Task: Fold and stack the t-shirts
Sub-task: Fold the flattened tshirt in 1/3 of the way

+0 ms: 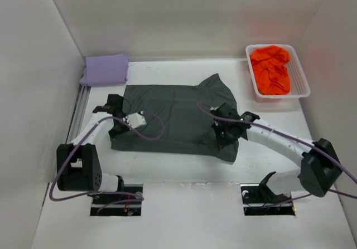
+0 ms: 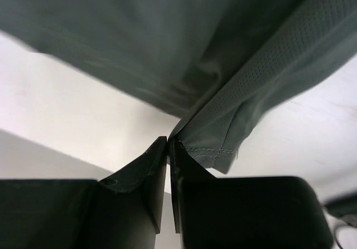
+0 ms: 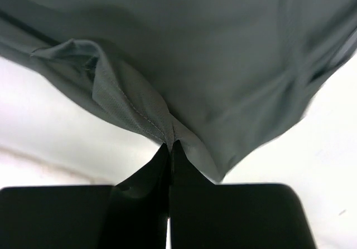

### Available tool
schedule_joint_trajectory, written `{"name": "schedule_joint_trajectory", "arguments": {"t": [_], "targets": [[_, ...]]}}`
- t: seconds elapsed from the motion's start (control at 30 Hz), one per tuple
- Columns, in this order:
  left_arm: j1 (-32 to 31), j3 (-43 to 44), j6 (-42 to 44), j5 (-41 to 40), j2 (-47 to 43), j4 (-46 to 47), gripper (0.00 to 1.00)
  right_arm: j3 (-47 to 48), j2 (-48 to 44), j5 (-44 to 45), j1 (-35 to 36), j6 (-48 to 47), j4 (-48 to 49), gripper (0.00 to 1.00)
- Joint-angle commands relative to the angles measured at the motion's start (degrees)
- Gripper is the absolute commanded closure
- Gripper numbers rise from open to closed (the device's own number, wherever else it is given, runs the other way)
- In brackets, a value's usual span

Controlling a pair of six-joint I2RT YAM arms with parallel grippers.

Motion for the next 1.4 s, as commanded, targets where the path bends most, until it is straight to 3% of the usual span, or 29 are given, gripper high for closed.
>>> {"name": "schedule_joint_trajectory", "arguments": {"t": [0.0,0.13,0.73,0.8,0.87,1.03,1.2,1.37], "targets": [[1.3,6.0,-0.3,2.9,2.8,5.2,0.93,6.4,4.2,1.8,-3.6,-9.2,4.7,1.0],[1.3,11.2,-1.7,2.2,10.4,8.9,0.92,13.3,13.7,2.4,-8.1,-16.0,7.2,1.0],[0.5,17.2,-4.9,0.7,18.6,17.3,0.92,20.5,23.3,5.7,-13.1,-21.4,9.1,0.99],[0.1,17.4,-4.9,0.5,19.4,17.4,0.91,20.5,23.6,5.5,-13.5,-21.4,9.3,0.94],[0.0,17.4,-5.1,0.3,19.9,18.0,0.86,20.5,23.7,5.4,-14.0,-21.3,9.5,0.82],[0.8,18.5,-7.0,-2.9,20.2,22.2,0.62,21.1,21.8,6.1,-16.6,-18.5,10.8,0.57],[2.6,15.9,-4.9,-2.9,9.1,21.8,0.48,14.6,8.9,6.9,-21.9,-5.4,12.1,0.48],[0.2,3.3,0.4,-1.5,-4.0,17.0,0.39,0.8,-4.3,2.6,-21.5,6.1,12.4,0.43]]}}
